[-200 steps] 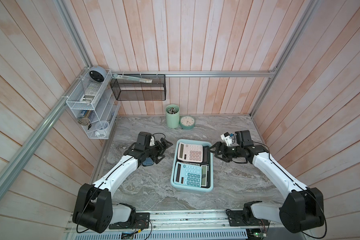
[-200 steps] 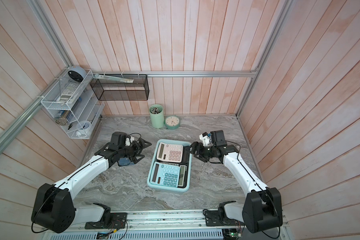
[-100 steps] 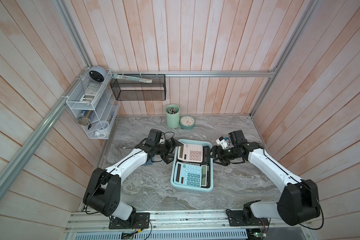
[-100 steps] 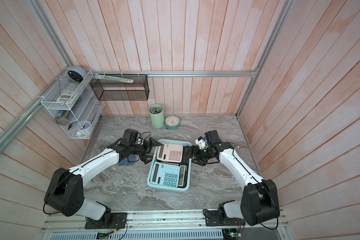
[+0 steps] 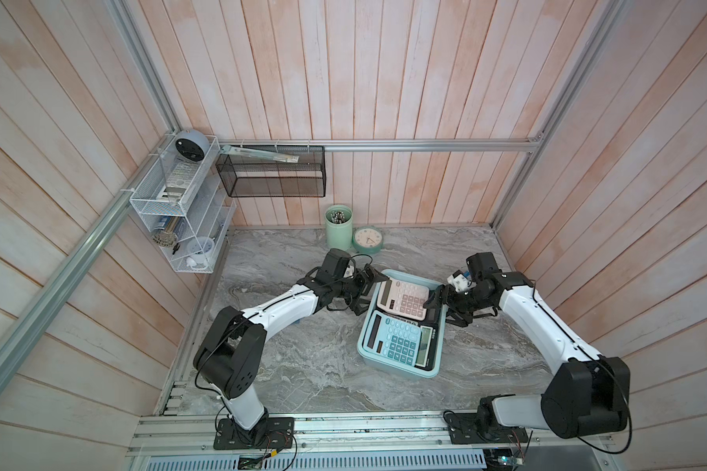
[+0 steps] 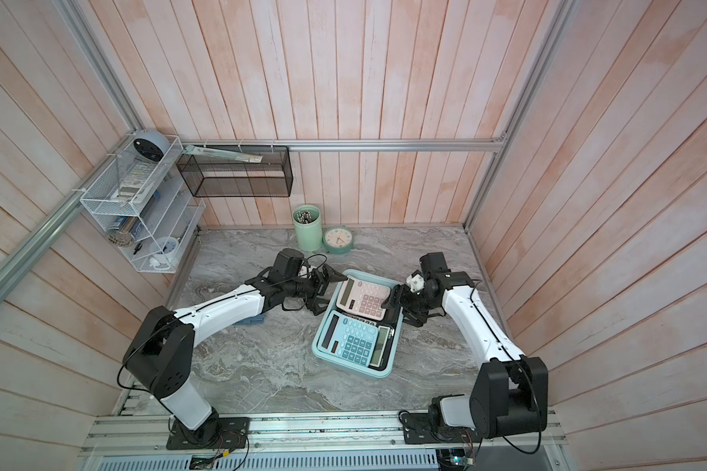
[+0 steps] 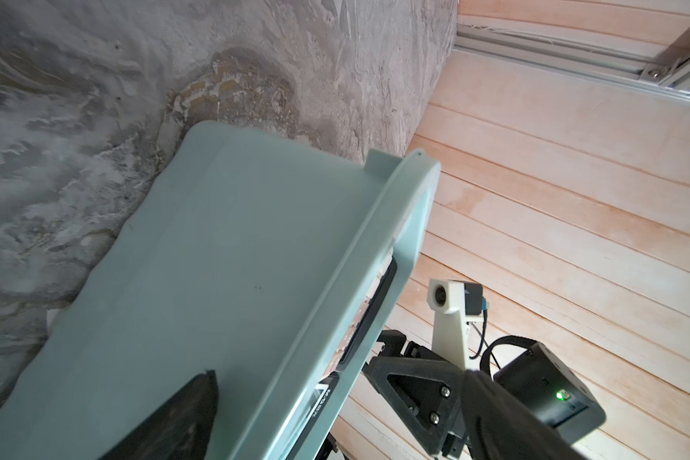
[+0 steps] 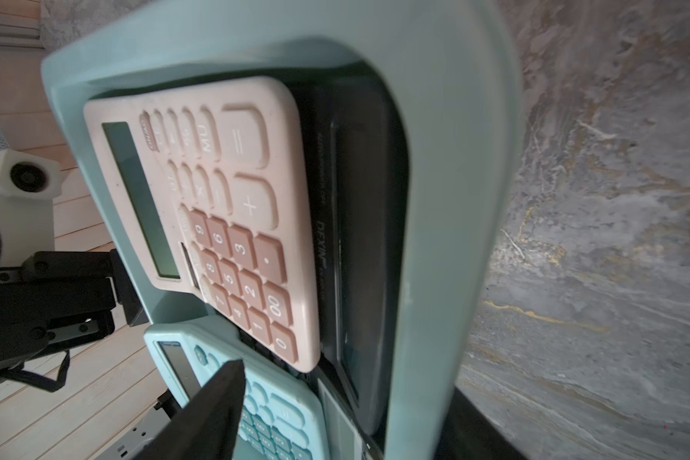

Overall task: Put the calculator in the storage box
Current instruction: Adjust the storage box at the center of the board, then reset both arms

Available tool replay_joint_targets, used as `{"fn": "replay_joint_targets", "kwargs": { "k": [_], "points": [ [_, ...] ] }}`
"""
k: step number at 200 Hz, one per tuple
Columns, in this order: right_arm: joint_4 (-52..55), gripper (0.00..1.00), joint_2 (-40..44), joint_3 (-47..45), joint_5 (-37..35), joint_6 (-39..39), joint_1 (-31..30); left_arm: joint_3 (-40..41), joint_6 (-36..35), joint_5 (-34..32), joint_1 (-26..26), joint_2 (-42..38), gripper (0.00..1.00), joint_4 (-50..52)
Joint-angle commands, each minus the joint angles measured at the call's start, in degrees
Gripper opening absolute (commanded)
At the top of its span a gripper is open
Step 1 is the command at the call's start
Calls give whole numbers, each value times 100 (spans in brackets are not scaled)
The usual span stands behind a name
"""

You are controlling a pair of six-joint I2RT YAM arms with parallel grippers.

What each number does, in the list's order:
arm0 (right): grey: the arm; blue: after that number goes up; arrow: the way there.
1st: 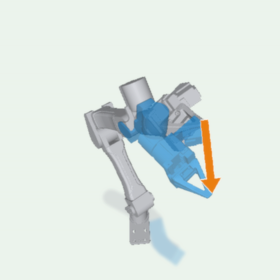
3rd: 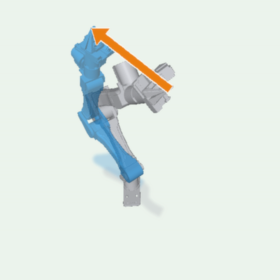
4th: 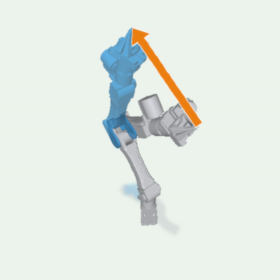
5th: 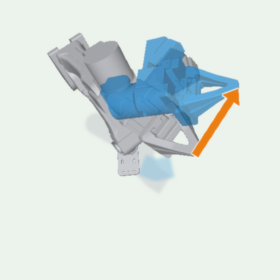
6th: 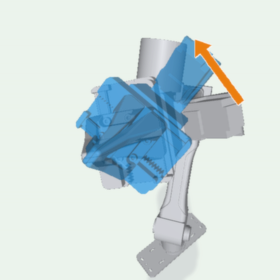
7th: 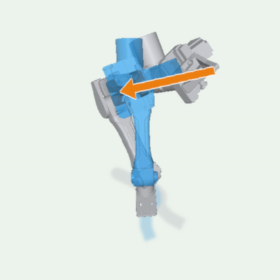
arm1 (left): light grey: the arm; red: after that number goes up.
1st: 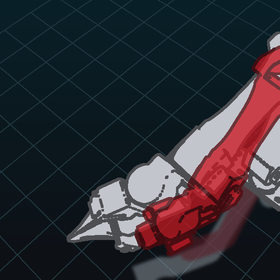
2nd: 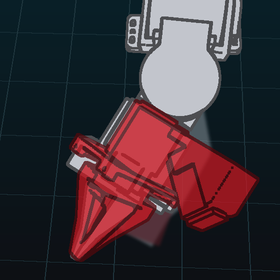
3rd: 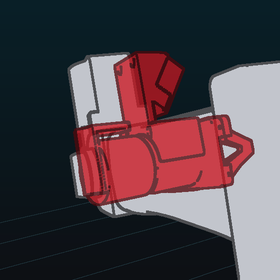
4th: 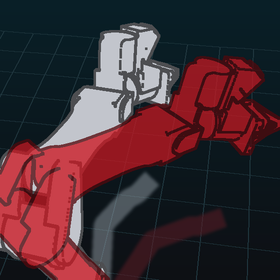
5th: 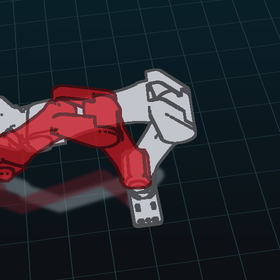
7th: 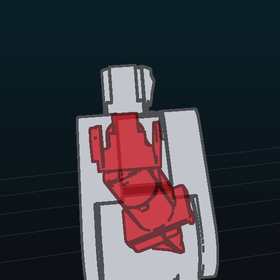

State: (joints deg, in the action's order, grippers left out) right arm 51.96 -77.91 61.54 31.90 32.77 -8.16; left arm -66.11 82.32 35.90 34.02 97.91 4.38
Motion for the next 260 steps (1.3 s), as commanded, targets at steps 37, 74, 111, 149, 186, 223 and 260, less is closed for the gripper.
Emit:
{"fn": "replay_joint_targets", "kwargs": {
  "k": [37,74,111,149,186,223,260],
  "points": [
    [-653,72,-93,94,644,309,-608,258,-471,211,-416,-807,100,457],
    [-1074,72,-351,237,421,685,-1284,649,-645,79,-691,-1300,100,747],
    [-983,72,-448,449,59,689,-1414,747,-964,-172,-931,-1644,100,1209],
    [88,76,-243,1021,-1058,193,-1390,216,-2131,-1060,-1433,-2198,100,3011],
    [333,89,451,1160,-1857,104,-1395,-372,-2908,-1914,-1521,-2794,100,4228],
    [-86,98,1339,963,-2547,-32,-1397,-309,-3389,-2623,-1513,-3692,100,4467],
    [-1342,98,2490,-79,-3195,-640,-1406,573,-3939,-3472,-1221,-4747,100,3628]
  ]
}}
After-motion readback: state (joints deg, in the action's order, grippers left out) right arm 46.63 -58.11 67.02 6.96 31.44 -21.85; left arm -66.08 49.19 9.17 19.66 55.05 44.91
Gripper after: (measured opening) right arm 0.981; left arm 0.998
